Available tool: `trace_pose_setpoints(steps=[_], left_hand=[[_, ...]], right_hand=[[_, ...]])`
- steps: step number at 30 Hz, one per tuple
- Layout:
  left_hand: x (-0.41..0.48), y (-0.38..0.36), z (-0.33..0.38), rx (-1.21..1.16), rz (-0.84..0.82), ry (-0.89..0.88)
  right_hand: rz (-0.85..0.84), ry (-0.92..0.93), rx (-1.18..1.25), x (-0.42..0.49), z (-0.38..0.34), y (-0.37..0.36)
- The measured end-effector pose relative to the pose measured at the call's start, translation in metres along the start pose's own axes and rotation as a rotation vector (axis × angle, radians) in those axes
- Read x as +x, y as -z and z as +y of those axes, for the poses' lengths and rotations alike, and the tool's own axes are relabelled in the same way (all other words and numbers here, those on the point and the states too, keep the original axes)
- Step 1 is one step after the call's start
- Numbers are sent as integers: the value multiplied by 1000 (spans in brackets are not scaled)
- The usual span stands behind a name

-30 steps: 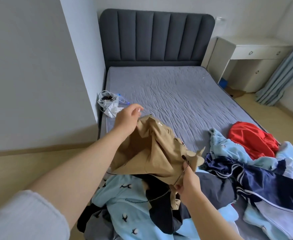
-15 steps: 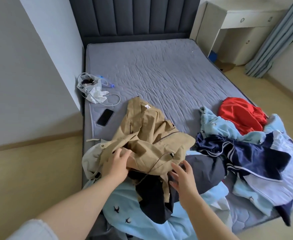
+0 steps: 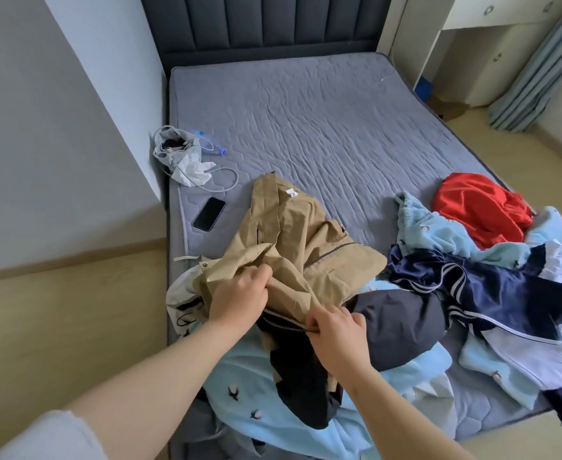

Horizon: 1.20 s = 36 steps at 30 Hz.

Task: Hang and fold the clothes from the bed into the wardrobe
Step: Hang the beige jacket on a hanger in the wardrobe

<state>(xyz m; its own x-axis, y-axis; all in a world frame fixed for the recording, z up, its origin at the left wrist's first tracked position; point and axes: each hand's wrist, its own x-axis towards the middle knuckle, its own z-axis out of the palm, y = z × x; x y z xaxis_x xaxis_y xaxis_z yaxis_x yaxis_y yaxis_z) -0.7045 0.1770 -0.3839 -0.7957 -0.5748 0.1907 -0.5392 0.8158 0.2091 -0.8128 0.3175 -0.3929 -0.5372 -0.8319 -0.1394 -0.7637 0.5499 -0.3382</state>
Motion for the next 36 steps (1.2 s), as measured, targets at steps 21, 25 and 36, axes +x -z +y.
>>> trace_pose_setpoints(steps=[21,25,36], left_hand=[[-9,-54,-4,-64,-305,0],[-11,-32,-3,-58,-165,-108],[-17,-19,-20,-374,-370,190]], right_hand=[[-113,-874,340,-35,60,4],[167,-528,353,-26,29,8],[-377,-281,172,-31,-1,-11]])
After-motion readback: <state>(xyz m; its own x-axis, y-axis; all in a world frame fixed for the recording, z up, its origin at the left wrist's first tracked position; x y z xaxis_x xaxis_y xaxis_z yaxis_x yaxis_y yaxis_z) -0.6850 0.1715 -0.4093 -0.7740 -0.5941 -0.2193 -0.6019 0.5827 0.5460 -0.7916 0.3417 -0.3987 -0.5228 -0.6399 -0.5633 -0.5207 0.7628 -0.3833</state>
